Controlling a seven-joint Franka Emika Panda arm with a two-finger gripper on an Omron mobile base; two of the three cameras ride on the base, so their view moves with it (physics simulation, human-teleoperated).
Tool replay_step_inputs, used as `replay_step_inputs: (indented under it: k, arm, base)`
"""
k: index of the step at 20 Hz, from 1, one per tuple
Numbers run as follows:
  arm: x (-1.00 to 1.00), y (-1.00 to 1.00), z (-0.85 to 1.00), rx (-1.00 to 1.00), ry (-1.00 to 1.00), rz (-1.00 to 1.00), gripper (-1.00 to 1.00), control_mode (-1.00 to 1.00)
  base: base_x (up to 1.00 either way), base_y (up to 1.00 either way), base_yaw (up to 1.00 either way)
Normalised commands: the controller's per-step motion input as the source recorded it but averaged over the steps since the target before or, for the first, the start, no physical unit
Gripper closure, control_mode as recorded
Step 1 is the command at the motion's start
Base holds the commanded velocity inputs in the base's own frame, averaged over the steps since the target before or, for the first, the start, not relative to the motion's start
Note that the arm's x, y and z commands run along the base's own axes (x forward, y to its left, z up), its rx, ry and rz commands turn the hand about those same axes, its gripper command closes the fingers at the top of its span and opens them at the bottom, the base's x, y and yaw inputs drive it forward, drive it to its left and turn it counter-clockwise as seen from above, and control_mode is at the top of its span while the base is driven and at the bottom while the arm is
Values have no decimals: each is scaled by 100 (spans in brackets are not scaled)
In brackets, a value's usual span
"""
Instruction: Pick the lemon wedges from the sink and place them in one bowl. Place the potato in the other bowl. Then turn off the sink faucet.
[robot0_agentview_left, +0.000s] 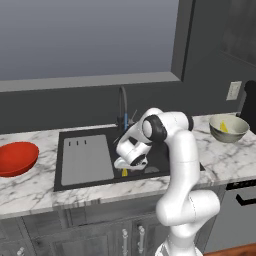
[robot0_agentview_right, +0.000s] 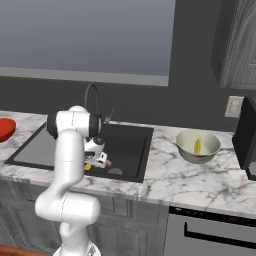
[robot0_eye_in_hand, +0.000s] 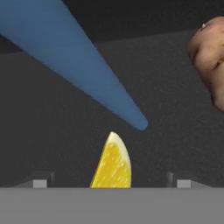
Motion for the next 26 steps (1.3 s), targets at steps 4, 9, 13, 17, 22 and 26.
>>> replay_step_inputs:
  k: [4,9,13,17,22,26]
  arm:
    - [-11,7,-2,0,0,0,-100,-100]
    - [0,21,-20,0,0,0,100,-100]
    - [0,21,-50,0,0,0,100,-100]
    - [0,9,-36,0,0,0,100,-100]
    - [0,0,0,0,1,0,100,-100]
    - [0,0,5,0,0,0,100,-100]
  base:
    - [0,0,0]
    - [0,0,0]
    - [0,0,0]
    - [0,0,0]
    - [0,0,0]
    - [0,0,0]
